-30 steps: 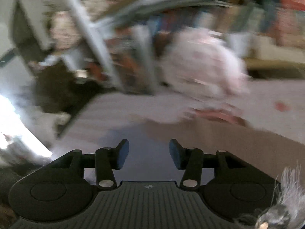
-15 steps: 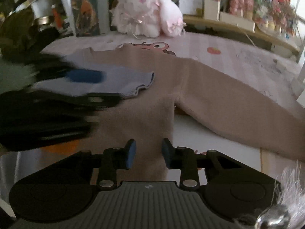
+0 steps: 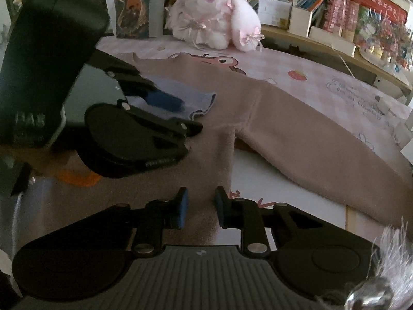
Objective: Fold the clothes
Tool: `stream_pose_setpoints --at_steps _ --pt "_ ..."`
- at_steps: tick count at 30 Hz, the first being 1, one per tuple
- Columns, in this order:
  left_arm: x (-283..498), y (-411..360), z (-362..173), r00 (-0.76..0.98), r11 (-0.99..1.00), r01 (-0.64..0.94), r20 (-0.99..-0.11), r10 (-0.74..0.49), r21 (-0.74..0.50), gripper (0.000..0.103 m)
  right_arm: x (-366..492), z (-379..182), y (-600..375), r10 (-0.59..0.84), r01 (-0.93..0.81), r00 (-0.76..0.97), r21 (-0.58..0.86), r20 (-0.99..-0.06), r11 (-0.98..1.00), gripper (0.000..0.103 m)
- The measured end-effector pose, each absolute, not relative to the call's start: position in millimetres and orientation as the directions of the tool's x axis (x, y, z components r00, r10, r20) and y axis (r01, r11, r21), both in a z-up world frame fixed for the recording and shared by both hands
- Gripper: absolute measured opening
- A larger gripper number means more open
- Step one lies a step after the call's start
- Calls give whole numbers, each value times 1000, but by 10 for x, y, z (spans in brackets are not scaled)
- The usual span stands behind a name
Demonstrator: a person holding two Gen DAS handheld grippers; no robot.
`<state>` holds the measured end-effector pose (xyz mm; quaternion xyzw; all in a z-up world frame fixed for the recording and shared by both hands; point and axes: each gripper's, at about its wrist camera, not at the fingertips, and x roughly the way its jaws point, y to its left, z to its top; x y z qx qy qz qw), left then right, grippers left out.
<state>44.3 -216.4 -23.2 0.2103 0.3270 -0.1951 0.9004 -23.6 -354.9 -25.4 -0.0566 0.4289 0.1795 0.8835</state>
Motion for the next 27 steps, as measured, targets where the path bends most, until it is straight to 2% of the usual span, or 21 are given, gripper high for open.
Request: stream_pose_setpoints --at_steps 6,9,17,22,27 --pt "589 -1283 211 798 945 279 -589 -131 169 6 -254 -263 -3525 243 -317 584 58 -774 947 21" --pt "524 -492 421 842 990 112 -537 -46 91 6 -275 -269 -3483 213 -279 600 48 -772 959 21" --pt "189 1449 502 792 955 -261 -534 297 144 6 -261 -257 -3324 104 -158 617 6 -780 987 21" --pt "158 2044 304 727 919 -359 -567 386 165 6 -244 -256 -3242 36 -68 620 -9 -784 998 21" --pt "136 2411 228 734 921 -368 -569 372 128 7 -261 -251 -3176 -34 22 615 -26 -788 999 21"
